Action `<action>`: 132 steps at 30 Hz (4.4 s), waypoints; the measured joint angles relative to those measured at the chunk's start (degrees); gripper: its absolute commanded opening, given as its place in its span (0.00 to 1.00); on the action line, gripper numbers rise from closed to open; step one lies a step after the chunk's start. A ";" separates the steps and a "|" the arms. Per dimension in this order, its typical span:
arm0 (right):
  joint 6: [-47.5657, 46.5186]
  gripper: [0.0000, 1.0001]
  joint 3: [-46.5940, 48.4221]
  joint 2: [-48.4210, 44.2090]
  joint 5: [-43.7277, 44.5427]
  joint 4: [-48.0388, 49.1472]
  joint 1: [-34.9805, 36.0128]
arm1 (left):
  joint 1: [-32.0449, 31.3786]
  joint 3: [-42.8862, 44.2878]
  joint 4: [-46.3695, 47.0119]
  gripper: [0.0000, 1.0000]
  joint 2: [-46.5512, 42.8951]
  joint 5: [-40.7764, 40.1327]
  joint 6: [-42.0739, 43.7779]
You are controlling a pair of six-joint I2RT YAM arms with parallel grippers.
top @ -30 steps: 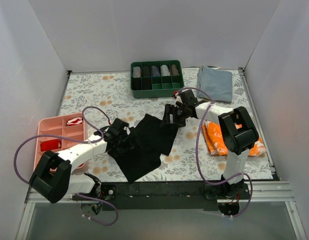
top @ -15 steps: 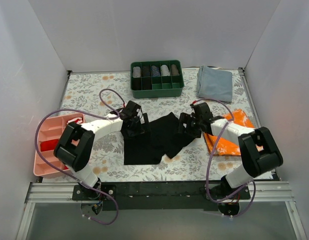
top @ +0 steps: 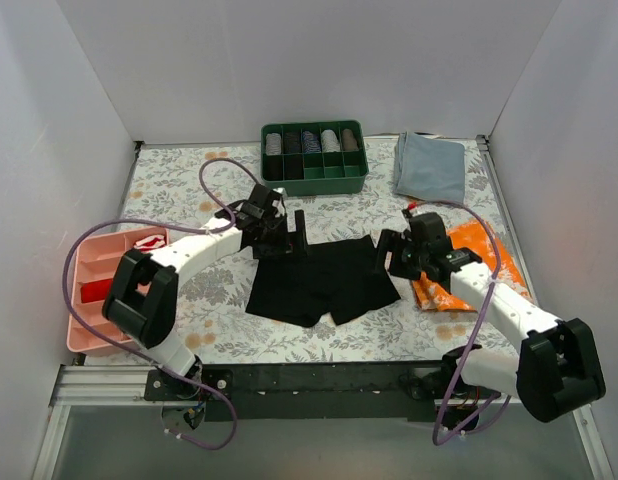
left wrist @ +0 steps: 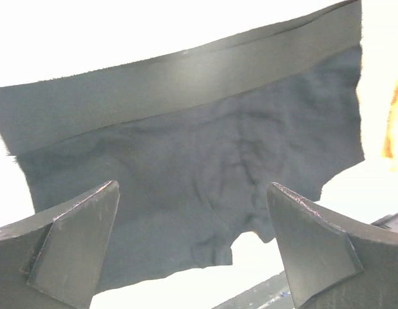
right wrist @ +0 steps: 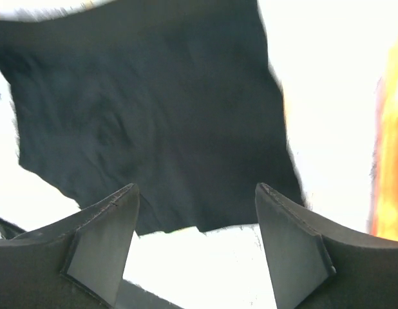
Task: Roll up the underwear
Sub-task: Flatten out the underwear at the center of the board.
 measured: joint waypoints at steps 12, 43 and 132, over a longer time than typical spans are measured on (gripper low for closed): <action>-10.19 0.66 19.17 24.63 -8.68 1.46 -11.39 | 17.05 -7.45 5.64 0.98 -8.90 2.71 1.55; -15.61 0.60 28.37 40.74 -15.82 1.29 -12.76 | 19.17 -10.34 18.91 0.41 5.25 12.50 0.35; -9.64 0.20 16.17 31.12 -4.79 22.27 -6.10 | 19.17 -15.72 30.56 0.40 0.81 6.88 1.68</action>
